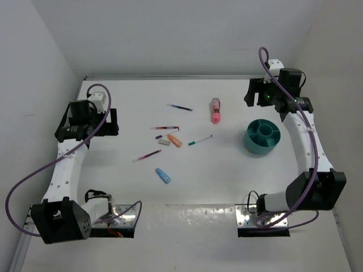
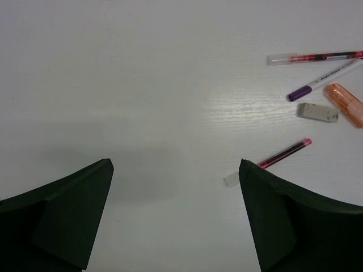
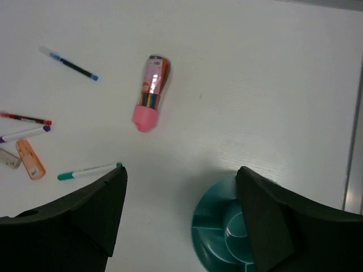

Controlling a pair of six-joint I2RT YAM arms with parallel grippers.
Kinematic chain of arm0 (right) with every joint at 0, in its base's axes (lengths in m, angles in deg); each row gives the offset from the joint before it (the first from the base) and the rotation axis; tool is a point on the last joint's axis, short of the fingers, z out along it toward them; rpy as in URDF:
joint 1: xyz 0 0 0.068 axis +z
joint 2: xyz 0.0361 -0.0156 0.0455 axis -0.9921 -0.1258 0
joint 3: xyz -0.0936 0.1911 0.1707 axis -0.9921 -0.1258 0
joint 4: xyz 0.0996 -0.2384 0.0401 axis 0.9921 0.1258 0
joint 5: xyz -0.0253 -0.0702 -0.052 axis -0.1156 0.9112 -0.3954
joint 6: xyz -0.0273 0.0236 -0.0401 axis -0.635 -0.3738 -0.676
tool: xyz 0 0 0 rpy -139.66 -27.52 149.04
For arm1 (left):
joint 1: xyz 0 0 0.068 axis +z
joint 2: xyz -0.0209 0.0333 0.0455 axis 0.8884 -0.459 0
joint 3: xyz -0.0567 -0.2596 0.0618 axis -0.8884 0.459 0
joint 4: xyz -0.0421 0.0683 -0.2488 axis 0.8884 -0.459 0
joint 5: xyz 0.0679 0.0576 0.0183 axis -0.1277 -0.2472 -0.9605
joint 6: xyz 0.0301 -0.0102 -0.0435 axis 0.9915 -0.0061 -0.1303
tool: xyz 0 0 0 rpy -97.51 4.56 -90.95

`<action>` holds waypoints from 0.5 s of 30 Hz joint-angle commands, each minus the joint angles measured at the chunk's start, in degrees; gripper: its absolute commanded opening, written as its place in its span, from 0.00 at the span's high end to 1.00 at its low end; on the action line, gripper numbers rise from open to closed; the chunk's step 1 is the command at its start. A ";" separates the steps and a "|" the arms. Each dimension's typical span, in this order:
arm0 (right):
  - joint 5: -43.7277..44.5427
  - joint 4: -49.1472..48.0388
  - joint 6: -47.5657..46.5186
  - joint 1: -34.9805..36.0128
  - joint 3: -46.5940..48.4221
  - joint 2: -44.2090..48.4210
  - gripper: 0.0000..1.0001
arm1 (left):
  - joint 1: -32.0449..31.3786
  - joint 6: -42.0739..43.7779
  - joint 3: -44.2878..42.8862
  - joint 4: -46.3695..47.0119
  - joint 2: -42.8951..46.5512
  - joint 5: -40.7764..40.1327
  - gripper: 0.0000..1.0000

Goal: Sort the stationery into containers
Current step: Pick up the stationery from the center of the board.

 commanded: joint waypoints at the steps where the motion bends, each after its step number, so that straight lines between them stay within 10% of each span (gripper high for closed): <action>1: 0.25 -1.70 0.08 4.70 2.41 -2.97 0.24 | 0.05 -1.71 -1.46 2.55 -0.43 0.25 0.00; 15: 8.78 -8.65 11.76 14.04 13.48 -32.05 0.18 | 0.76 -1.62 -4.44 0.44 -3.15 -1.77 0.00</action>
